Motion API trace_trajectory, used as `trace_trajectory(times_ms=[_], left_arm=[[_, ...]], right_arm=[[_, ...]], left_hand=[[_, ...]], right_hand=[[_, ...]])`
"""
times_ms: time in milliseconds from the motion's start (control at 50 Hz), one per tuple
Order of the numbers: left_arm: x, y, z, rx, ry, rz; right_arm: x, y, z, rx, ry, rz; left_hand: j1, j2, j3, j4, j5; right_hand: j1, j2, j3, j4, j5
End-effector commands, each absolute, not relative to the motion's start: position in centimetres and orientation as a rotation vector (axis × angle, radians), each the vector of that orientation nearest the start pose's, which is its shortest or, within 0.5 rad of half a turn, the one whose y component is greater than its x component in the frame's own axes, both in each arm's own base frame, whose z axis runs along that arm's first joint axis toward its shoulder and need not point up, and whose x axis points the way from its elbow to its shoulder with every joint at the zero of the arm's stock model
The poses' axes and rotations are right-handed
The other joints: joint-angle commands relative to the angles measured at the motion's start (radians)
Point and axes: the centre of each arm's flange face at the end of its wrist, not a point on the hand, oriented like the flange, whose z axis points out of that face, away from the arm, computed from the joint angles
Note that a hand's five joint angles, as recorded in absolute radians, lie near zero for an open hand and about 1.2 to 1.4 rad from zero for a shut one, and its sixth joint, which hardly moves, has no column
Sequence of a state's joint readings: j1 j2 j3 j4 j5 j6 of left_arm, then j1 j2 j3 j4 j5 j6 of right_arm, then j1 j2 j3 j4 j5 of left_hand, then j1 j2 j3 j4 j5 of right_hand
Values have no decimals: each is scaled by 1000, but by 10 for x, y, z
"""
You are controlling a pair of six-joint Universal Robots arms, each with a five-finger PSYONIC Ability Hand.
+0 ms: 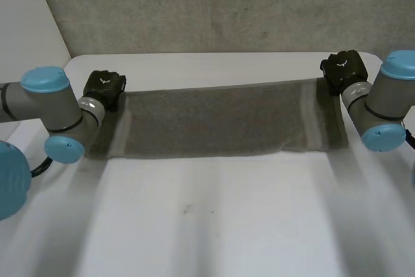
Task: Fold the towel.
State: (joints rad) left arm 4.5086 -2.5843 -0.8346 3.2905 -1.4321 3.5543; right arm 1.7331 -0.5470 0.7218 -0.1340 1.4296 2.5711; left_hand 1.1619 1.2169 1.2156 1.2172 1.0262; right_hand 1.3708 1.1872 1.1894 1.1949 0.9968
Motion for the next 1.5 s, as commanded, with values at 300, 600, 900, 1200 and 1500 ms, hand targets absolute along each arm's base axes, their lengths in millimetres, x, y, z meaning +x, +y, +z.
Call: trace_trajectory(times_ms=[300, 600, 900, 1200, 1500], left_arm=[[-247, -416, 163, 867, 2180, -2070], [-221, -326, 191, 864, 2208, -2039], [-213, -281, 174, 834, 2218, -2075], [-212, -282, 172, 741, 2266, -2141], [-213, -278, 169, 749, 2277, -2132]], right_arm=[[238, -439, 206, -994, 2087, -2293], [215, -349, 223, -1009, 2285, -1982], [195, -342, 152, -1011, 2414, -1684], [188, -366, 114, -1046, 2403, -1716], [178, -379, 113, -1063, 2395, -1790]], left_hand=[[-987, -1042, -1041, -1043, -1026], [-987, -1042, -1041, -1043, -1026], [-987, -1042, -1041, -1043, -1026], [-987, -1042, -1041, -1043, -1026], [-987, -1042, -1041, -1043, -1026]], right_hand=[[-1196, -1013, -1015, -1020, -997], [-1196, -1013, -1015, -1020, -997], [-860, -677, -679, -684, -661], [-699, -515, -517, -523, -499], [-83, 100, 98, 93, 116]])
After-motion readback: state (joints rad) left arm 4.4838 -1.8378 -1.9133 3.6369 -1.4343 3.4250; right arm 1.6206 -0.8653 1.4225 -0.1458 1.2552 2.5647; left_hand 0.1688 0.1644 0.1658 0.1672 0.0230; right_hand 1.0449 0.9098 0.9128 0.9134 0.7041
